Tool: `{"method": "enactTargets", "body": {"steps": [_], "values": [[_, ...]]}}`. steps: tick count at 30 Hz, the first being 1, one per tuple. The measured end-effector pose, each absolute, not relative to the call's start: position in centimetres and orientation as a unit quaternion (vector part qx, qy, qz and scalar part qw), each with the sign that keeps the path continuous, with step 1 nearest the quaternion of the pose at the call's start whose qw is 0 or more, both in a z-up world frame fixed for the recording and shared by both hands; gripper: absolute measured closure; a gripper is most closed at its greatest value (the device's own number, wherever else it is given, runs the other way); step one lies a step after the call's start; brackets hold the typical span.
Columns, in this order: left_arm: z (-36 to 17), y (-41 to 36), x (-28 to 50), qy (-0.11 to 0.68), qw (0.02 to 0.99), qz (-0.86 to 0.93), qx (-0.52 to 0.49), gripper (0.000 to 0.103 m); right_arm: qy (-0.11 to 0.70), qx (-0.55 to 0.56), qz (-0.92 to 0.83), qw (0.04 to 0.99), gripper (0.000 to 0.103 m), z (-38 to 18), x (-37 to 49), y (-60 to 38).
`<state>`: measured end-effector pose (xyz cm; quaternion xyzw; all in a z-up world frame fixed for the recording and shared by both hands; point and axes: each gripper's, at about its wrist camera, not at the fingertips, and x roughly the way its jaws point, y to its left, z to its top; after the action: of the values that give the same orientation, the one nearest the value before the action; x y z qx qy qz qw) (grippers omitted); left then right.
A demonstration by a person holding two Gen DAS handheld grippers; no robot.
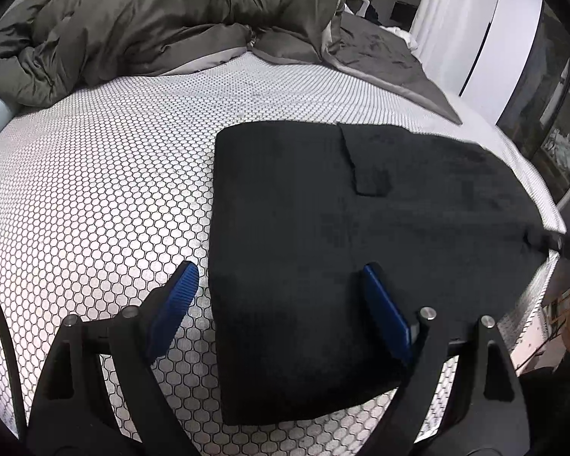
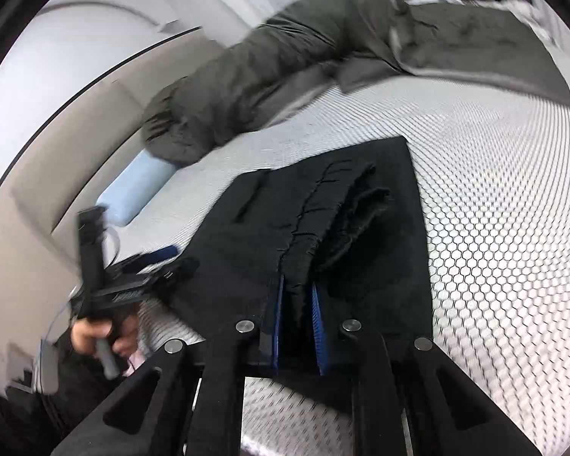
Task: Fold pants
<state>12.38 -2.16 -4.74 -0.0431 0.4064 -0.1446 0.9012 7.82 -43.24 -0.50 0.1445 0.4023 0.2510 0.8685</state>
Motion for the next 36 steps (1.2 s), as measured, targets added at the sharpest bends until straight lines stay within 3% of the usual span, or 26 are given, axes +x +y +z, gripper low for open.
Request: {"method": "enactTargets", "body": {"steps": [4, 6, 11, 15, 20, 29, 36], "values": [[-5.2, -2.6, 12.6, 0.416, 0.898, -0.139, -0.031, 0.017, 0.451, 0.088, 0.197, 0.866, 0.088, -3.2, 7.7, -43.4], [-5.4, -3.0, 12.6, 0.419, 0.898, -0.135, -0.022, 0.017, 0.484, 0.081, 0.181, 0.853, 0.079, -5.2, 8.8, -43.3], [-3.2, -5.0, 10.5, 0.359, 0.914, -0.187, -0.002, 0.017, 0.378, 0.052, 0.126, 0.916, 0.057, -0.6, 6.6, -43.6], [-3.8, -8.7, 9.9, 0.35, 0.898, -0.265, 0.038, 0.017, 0.344, 0.034, 0.194, 0.918, 0.057, -0.1, 6.7, -39.2], [-7.0, -11.0, 9.9, 0.369, 0.88, -0.268, 0.131, 0.021, 0.413, -0.045, 0.229, 0.88, 0.058, -5.3, 10.0, -32.7], [-7.4, -6.1, 9.5, 0.377, 0.881, -0.267, 0.103, 0.021, 0.407, -0.092, 0.186, 0.89, 0.057, -5.8, 7.9, -37.7], [-4.5, -5.4, 10.8, 0.349, 0.895, -0.27, 0.06, 0.021, 0.362, -0.053, 0.202, 0.908, 0.044, -3.8, 7.7, -37.3]]}}
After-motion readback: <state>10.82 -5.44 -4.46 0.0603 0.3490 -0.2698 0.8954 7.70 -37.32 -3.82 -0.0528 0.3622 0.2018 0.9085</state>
